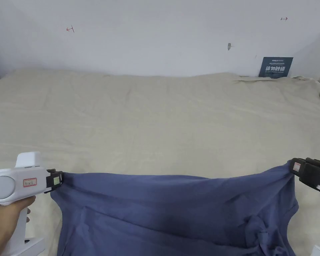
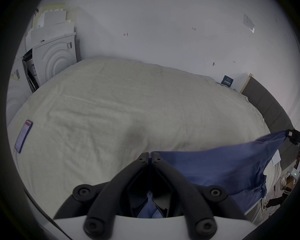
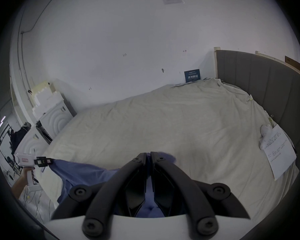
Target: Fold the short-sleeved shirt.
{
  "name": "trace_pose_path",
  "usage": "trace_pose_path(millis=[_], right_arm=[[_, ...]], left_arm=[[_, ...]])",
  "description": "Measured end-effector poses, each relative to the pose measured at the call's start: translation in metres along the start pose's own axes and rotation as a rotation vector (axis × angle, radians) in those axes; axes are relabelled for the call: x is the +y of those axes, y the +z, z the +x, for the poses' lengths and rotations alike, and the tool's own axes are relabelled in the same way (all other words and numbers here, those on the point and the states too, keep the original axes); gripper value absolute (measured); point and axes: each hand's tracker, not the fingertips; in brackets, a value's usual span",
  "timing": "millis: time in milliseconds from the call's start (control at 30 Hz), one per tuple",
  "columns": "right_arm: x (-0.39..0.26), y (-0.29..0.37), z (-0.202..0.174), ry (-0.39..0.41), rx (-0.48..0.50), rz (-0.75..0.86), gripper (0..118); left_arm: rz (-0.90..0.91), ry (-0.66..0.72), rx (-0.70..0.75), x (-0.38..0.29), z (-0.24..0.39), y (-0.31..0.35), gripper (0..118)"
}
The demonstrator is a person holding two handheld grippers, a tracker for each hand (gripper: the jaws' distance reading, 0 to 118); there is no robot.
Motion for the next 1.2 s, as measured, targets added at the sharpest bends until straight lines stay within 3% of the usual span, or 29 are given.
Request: trace_pose_path(millis=[267, 700, 833, 1033, 1200], right_arm=[[-0.066, 0.048, 0.013, -0.061, -0.038, -0.037, 4], [-0.176, 0.051, 0.04, -0.179, -0.153, -0.235, 4], [-0.194, 0.039, 0.033, -0.12, -0.224, -0.296, 4], [-0.208, 0.025, 0.028, -0.075, -0.263, -0.348, 4], [-0.211, 0.022, 0.029, -0.051, -0.286, -0.36, 4]], left_arm=[[-0.044, -0.041, -0.009, -0.051, -0.004, 0.031, 0], [-0.165, -0.065, 0.049, -0.14, -0.007, 0.02, 0], [-0.176, -0.065, 0.059, -0.154, -0.014, 0.008, 0], [-0.212, -0.131, 0.09, -0.172, -0.011, 0.003, 0], [-0.218, -0.093, 0.103, -0.175, -0.01, 0.001, 0]])
